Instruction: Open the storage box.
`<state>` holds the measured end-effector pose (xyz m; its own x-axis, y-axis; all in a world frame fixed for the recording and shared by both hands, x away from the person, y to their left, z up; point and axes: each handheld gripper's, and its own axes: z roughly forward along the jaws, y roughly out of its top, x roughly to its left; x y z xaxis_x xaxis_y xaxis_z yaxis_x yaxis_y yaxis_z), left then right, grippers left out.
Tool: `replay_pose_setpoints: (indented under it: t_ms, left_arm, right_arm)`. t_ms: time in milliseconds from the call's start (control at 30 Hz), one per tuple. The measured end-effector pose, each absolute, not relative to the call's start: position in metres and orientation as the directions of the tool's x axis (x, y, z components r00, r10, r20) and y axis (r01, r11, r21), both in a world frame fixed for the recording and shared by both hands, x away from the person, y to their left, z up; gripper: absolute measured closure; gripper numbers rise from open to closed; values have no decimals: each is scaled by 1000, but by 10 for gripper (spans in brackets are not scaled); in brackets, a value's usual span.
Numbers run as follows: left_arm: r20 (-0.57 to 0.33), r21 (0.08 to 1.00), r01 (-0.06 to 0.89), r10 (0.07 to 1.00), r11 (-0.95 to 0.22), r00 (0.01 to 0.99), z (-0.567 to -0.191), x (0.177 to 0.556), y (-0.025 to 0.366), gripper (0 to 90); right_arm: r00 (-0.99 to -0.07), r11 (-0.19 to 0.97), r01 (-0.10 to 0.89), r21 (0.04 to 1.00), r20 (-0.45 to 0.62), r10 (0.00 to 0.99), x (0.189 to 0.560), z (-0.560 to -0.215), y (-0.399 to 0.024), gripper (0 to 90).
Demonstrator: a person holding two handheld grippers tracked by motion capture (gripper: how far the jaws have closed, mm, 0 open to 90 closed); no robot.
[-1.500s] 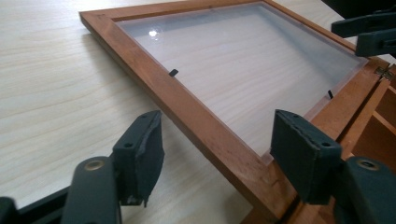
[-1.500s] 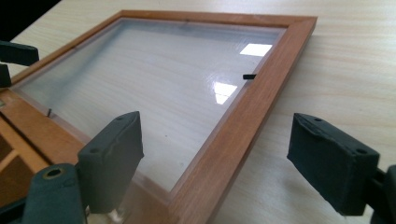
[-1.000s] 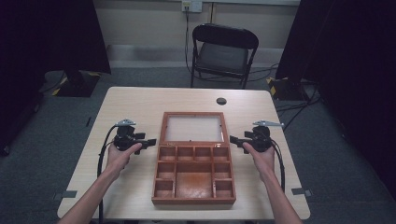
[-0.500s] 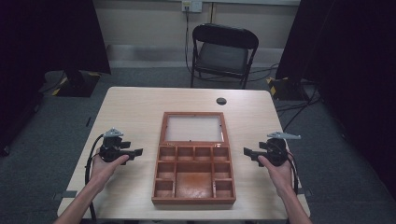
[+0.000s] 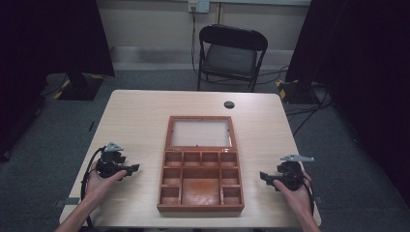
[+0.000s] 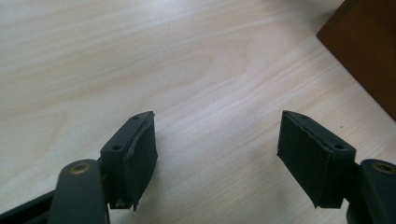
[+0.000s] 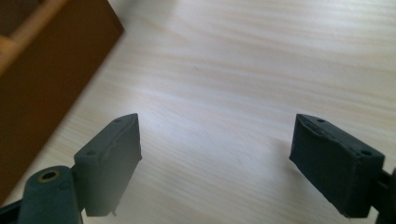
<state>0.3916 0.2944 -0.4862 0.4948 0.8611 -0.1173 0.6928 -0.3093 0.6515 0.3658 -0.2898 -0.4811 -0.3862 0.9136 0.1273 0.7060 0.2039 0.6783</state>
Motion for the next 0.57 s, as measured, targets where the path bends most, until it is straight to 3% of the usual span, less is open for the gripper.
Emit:
replay_pose_setpoints:
  t_ms: [167, 267, 367, 567]
  left_arm:
    - [0, 658, 651, 865, -378, 502, -492, 388, 284, 192]
    - [-6, 691, 632, 871, -351, 490, -496, 386, 282, 148]
    - [2, 732, 583, 857, -352, 516, -501, 386, 283, 130]
    - [4, 730, 587, 861, -350, 509, -502, 387, 284, 105]
  right_arm:
    - [-375, 237, 703, 671, 67, 925, 362, -489, -289, 146]
    - [-376, 277, 668, 691, -8, 926, 360, -495, -288, 119]
    - [-372, 264, 647, 716, -7, 928, 359, -498, -289, 111]
    - [-372, 259, 630, 732, -9, 928, 358, -500, -289, 110]
